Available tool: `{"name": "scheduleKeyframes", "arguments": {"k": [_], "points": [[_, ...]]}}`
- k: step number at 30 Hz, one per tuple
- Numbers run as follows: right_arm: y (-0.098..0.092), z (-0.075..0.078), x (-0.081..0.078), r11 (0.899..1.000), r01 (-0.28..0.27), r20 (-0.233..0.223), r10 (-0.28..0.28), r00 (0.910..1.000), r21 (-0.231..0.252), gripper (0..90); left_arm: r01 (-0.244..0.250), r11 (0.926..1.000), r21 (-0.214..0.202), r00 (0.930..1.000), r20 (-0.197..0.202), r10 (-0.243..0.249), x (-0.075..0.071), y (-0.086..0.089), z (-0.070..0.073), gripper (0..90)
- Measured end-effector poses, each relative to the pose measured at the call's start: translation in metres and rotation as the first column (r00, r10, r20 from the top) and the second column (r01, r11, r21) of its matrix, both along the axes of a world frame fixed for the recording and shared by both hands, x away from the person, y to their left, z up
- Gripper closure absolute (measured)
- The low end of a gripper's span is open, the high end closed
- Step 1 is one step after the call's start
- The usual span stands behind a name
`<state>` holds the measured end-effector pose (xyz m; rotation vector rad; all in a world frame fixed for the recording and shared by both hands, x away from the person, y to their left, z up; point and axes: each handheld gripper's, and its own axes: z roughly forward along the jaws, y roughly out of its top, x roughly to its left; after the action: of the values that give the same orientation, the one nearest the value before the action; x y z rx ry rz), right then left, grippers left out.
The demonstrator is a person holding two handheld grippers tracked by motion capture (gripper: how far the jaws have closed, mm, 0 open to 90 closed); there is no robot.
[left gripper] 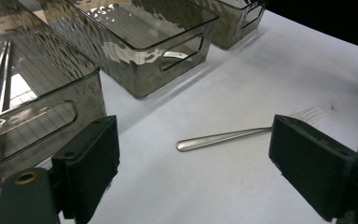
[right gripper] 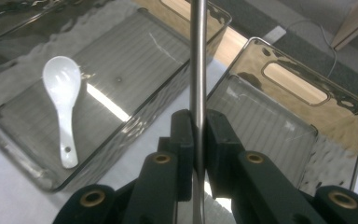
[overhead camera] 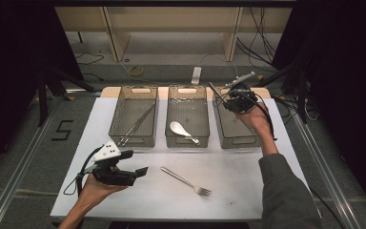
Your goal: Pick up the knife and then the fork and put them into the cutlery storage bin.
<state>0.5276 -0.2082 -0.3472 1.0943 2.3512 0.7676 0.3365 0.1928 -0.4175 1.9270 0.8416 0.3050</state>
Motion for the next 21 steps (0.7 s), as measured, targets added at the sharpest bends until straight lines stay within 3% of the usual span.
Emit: {"name": "scheduleKeyframes", "arguments": {"k": [9,16,21], "points": [[-0.001,-0.009,0.019,0.997,0.069,-0.025,-0.068,0.9974,0.024,83.2,-0.019,0.9992,-0.035,0.9997,0.016,0.019,-0.001,0.003,0.001,15.6],[-0.005,-0.018,0.027,0.992,0.116,-0.051,-0.113,0.9922,0.040,83.2,-0.020,0.9991,-0.037,0.9996,0.021,0.021,-0.001,0.003,0.001,15.7],[-0.007,-0.023,0.032,0.989,0.146,-0.068,-0.144,0.9872,0.026,83.2,-0.013,0.9995,-0.029,0.9998,0.013,0.013,-0.001,0.000,0.000,15.7]]}}
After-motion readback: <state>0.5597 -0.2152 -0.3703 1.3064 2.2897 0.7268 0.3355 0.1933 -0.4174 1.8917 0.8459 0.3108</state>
